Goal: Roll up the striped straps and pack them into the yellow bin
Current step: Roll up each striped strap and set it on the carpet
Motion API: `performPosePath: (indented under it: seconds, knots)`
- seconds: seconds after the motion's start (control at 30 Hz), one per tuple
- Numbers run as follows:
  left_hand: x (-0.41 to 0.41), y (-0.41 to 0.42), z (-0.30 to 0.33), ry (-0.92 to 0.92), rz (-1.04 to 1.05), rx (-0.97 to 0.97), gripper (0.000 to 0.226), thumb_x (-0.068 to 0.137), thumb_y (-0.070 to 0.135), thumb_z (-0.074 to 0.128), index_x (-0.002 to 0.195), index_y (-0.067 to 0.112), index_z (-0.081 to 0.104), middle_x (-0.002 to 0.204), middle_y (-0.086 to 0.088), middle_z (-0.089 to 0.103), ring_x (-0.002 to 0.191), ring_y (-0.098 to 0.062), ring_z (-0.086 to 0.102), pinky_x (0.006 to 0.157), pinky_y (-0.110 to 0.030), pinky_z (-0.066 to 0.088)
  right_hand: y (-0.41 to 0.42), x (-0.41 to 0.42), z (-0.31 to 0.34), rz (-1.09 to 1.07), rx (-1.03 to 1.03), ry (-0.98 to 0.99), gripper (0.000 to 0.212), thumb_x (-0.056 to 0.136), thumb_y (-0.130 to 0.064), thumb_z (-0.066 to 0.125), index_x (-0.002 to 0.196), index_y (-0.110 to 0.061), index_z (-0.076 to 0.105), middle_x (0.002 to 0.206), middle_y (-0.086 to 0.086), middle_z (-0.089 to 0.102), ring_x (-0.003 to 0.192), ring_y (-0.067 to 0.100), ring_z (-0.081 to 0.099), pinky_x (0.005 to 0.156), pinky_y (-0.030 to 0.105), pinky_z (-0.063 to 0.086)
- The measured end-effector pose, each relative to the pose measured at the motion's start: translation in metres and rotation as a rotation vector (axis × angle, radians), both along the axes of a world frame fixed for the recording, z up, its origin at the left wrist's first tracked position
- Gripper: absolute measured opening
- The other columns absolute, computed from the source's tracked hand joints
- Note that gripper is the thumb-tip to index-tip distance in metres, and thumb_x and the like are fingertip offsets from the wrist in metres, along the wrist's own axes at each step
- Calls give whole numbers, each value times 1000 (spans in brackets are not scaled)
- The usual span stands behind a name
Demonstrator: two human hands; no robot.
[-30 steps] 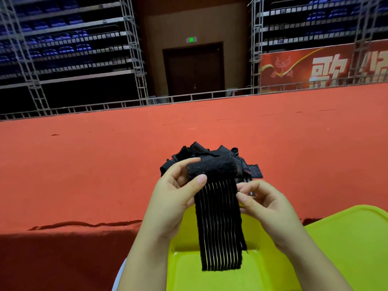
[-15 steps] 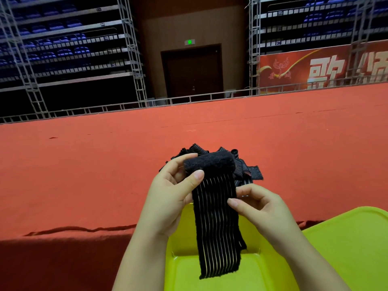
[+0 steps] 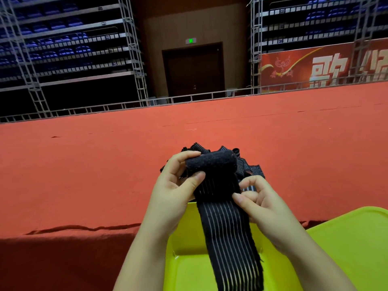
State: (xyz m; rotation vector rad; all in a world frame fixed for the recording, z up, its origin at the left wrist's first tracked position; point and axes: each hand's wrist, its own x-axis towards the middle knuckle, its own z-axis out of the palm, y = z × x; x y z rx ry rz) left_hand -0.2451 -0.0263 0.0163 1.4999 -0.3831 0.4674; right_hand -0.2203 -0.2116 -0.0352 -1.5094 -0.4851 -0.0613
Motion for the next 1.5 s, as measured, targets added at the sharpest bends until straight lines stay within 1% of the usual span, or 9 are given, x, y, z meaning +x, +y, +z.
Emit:
performPosePath:
  seconds: [0.13,0.2,0.5,0.73,0.97,1.07,1.2,1.37,1.5]
  knots:
    - [3,-5,-6,-44,67,39,48,84,-7,64,93,40,70,103,9,70,95,-9,66,84,-33,54,4,-3,1,87,35,98,23,95,-11,54,114,-24,54,85,9,68,79,14,65,65,24,51]
    - [3,-7,-6,-47,53,48,47,80,-15,63,92,30,71,99,10,72,88,-4,66,78,-22,52,4,-5,2,95,-8,129,20,96,-11,51,113,-20,55,87,2,70,79,8,66,64,22,52]
    - [2,-5,-4,11,-25,9,58,76,-26,59,77,29,77,99,8,74,92,-11,71,76,-17,53,-1,-1,24,97,80,89,82,49,-77,73,121,-43,53,116,-9,69,110,14,64,89,51,52]
    - [0,-6,-4,11,-109,-17,59,74,-31,55,74,23,77,110,1,71,101,-17,70,78,-20,53,3,-3,28,57,173,111,41,73,-31,63,112,-18,63,102,-2,71,101,13,65,86,46,55]
    - [-7,0,-9,91,-202,55,32,65,23,77,97,25,76,130,7,62,112,-15,65,86,-29,55,-3,-4,27,118,293,99,45,75,-13,62,120,-16,58,107,1,70,97,14,67,67,31,57]
    - [-8,-4,-7,135,-124,40,42,74,24,76,115,31,69,119,5,69,102,-17,69,83,-36,58,-3,-4,26,134,311,101,44,76,-10,60,119,-19,58,103,-2,70,92,11,67,62,26,55]
    - [-9,-6,-6,213,-55,38,52,73,23,78,122,30,61,112,5,71,91,-7,70,68,-26,57,-4,-4,23,120,302,122,41,86,3,55,119,-22,57,104,-3,69,93,11,66,69,28,57]
    - [-6,-3,-12,212,-13,97,45,78,16,73,120,30,62,113,10,71,90,-8,69,77,-37,53,-4,-3,20,103,234,130,51,76,-10,74,121,-27,57,119,2,65,101,21,67,89,52,51]
    - [-6,-5,-16,205,-36,94,43,86,-4,64,116,28,63,109,9,72,90,-7,69,72,-23,54,-2,-1,20,48,175,123,46,73,-25,76,117,-31,61,110,-4,69,96,17,68,92,55,49]
